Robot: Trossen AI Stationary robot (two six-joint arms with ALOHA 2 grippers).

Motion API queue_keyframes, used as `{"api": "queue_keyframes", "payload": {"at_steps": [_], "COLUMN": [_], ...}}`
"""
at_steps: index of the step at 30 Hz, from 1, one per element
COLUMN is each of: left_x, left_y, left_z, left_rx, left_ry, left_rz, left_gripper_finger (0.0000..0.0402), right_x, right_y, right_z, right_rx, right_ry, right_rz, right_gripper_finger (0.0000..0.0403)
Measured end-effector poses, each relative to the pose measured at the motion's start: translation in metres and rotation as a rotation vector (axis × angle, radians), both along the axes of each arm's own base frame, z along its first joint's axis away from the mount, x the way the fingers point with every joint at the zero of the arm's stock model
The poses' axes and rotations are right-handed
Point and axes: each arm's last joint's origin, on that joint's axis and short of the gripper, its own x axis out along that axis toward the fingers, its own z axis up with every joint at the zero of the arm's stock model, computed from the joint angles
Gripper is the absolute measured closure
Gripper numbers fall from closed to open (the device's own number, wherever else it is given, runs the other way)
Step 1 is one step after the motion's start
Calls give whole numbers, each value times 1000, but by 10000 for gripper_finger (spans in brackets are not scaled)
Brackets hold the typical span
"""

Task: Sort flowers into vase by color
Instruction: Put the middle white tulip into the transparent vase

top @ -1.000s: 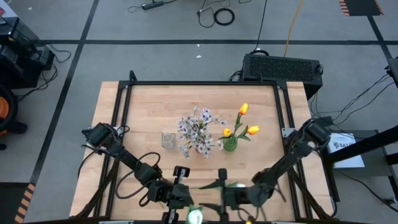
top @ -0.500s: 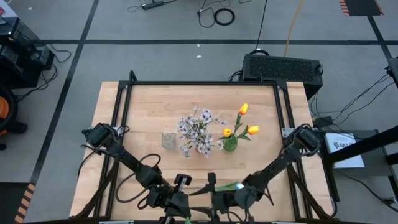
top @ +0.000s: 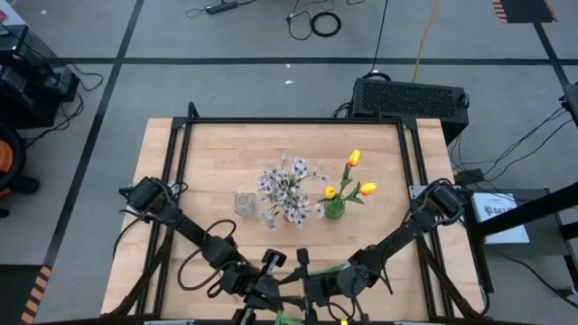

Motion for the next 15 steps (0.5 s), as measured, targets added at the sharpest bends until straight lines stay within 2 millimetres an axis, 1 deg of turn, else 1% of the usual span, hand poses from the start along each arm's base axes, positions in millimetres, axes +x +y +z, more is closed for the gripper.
{"api": "queue_keyframes", "payload": {"at_steps": [4,7,15], "left_x": [-1,-2,-3], "left_y": [-1,-2,-3], "left_z": [0,0,1], "left_rx": [-2,-17,-35], "left_ry": [1,8,8], "left_rz": [11,27,24], "left_gripper_finger": [386,386,386], "right_x": [0,0,-2], "right_y": [0,0,0], "right_z": [0,0,3], "right_rx": [4,9,10], "right_ry": [3,-1,1], "right_rz": [2,2,8], "right_gripper_finger": [319,347,387]}}
